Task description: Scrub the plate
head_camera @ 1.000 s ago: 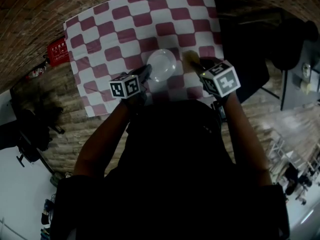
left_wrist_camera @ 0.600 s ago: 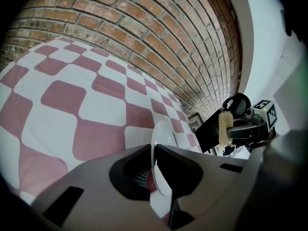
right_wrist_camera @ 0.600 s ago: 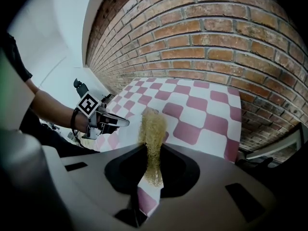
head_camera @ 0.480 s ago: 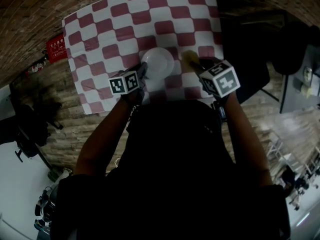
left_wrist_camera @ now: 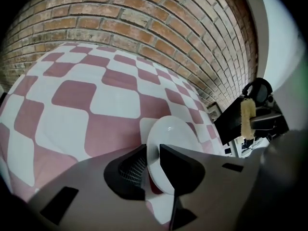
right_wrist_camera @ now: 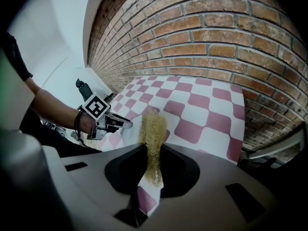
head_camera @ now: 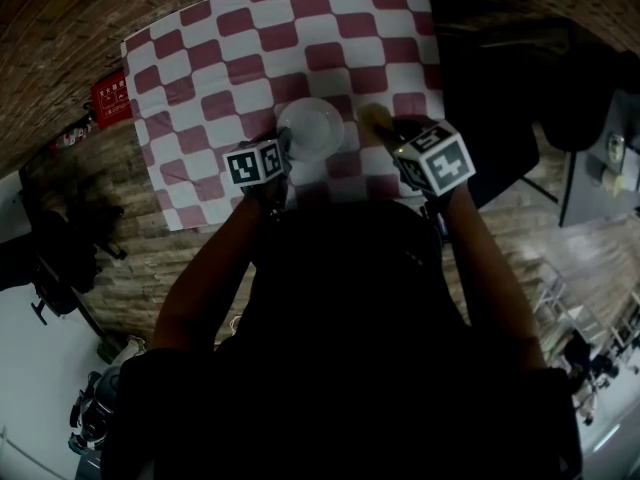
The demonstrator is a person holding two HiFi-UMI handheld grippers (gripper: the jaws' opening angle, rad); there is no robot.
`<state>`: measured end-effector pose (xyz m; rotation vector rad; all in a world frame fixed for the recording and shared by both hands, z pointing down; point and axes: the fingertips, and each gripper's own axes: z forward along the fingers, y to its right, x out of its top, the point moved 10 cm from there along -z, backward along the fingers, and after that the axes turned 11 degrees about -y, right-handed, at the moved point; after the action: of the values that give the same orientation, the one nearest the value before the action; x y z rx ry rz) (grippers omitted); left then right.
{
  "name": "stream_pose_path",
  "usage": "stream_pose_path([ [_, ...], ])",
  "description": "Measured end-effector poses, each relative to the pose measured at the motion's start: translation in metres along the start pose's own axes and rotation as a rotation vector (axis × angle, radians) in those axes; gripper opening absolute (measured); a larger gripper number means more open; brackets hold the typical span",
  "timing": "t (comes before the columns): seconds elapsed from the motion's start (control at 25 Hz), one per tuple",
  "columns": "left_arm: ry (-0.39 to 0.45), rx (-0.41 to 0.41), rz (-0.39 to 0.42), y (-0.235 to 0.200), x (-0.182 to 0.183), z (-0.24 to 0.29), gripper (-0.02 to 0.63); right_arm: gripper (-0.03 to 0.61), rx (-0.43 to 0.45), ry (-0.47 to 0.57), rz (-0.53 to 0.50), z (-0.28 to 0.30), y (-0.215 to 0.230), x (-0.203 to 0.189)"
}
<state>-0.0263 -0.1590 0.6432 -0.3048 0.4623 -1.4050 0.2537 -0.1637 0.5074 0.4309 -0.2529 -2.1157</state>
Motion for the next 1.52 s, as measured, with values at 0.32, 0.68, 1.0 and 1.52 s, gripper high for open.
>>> stream_pose_path([
  [0.32,0.02,0.022,-0.017,-0.007,-0.002,-0.008,0.081,0.052,-0.003,0.006,-0.001,0.001,-0.004,0.0],
  [0.68,0.064,0.041,-0.024,-0.011,-0.016,-0.037,0.078,0.052,-0.01,0.034,-0.02,0.0,-0.029,0.005],
  [1.0,0.088,0.014,-0.009,-0.015,-0.046,-0.071,0.011,0.052,0.005,0.062,-0.016,0.008,-0.081,0.003],
  [1.52,0.154,-0.045,0.145,-0.026,-0.091,-0.143,0.011,0.052,-0.038,0.073,-0.028,0.039,-0.179,-0.02],
])
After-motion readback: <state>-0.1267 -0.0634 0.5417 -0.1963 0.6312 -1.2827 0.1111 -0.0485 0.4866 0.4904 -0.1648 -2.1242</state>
